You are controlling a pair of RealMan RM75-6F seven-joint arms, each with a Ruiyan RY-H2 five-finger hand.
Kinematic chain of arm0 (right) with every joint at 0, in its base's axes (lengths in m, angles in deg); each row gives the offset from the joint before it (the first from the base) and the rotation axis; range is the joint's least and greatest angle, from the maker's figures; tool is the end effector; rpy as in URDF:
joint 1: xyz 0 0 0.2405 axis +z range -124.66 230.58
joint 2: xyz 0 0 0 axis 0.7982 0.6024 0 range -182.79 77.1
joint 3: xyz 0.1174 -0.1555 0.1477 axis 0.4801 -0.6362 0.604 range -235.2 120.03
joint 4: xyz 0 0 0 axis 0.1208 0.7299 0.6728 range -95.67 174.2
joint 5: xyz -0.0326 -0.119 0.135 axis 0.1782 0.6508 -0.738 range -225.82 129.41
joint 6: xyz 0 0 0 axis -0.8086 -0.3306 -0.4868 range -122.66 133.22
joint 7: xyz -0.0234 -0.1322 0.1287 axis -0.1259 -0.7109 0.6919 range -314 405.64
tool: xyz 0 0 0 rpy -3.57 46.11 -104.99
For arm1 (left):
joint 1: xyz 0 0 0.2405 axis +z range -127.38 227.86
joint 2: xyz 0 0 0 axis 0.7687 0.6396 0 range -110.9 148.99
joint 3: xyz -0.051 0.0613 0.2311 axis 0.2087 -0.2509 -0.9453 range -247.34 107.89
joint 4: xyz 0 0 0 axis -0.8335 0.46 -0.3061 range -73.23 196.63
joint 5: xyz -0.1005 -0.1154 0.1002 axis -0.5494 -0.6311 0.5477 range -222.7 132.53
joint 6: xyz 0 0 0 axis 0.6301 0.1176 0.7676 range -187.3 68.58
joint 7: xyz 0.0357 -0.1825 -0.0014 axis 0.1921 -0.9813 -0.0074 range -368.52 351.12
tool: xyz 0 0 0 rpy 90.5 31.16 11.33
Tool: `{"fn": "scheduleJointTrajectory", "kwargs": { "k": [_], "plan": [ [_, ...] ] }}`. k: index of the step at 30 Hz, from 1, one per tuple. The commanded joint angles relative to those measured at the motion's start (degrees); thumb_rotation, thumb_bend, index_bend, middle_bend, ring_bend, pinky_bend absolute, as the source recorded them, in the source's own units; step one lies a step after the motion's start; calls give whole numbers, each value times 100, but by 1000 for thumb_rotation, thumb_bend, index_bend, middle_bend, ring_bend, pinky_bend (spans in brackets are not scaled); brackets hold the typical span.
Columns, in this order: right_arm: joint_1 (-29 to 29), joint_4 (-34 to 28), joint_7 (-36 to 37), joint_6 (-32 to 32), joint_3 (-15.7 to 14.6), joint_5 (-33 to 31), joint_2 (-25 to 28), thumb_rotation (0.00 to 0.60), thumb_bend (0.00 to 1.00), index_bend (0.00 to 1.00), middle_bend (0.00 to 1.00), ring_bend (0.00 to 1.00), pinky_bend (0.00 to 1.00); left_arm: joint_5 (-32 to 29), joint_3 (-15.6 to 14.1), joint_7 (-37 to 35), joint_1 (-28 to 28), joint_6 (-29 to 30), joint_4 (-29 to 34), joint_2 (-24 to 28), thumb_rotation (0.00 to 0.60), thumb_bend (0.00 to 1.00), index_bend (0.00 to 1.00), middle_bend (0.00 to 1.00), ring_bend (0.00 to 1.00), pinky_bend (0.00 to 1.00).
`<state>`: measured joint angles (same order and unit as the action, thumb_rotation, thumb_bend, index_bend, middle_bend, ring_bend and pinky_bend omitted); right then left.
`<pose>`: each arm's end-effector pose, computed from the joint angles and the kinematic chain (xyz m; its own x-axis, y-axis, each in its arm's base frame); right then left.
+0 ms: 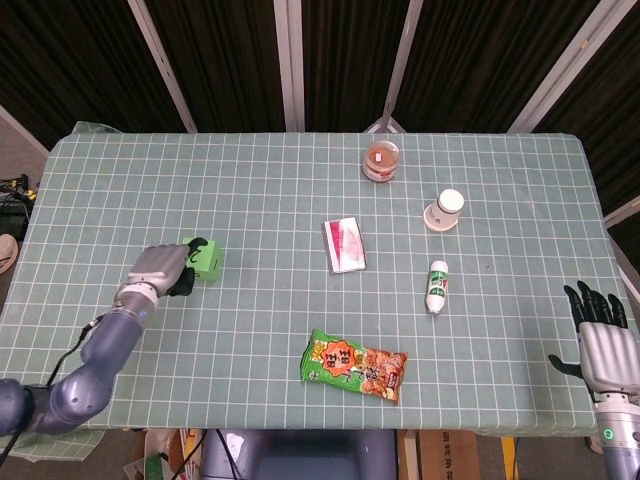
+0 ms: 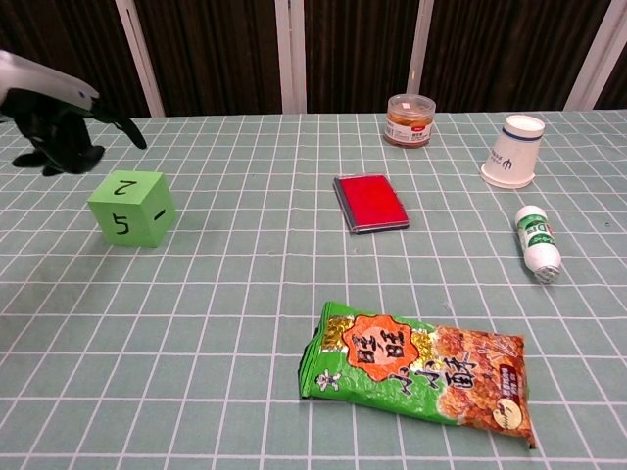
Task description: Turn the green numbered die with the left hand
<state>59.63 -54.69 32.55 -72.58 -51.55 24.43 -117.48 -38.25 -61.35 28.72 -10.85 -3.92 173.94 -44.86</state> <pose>-0.3190 -0.2348 0.1759 0.5194 -0.1019 0.8484 -0.8324 0.1641 0.5293 -0.1304 0.3711 0.0760 0.3696 0.5357 0.7592 0.9036 -0.0166 -0.4281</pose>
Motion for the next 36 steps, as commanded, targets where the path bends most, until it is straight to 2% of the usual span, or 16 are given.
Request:
{"fn": "scheduleJointTrajectory", "kwargs": {
  "k": [1,7,12,36],
  "plan": [
    [13,13,-47,24,4,-41,-21,600,79,80,31,94,36,-339,-155,346,-316,227,-371,-446,600,914,142,852,703,772],
    [38,-6,-80,93,-2,-101,-32,600,79,80,31,94,36,-421,-135,440,-412,676,-711,-968,600,914,143,853,703,772],
    [45,-6,-104,111,3,-151,-31,600,79,80,31,94,36,-457,-101,460,-406,615,-867,-1165,600,912,147,852,702,772],
    [72,-50,-166,181,-17,-252,1,600,79,80,31,94,36,-440,-104,635,-322,610,-1122,-1365,600,907,158,852,702,772]
  ]
}}
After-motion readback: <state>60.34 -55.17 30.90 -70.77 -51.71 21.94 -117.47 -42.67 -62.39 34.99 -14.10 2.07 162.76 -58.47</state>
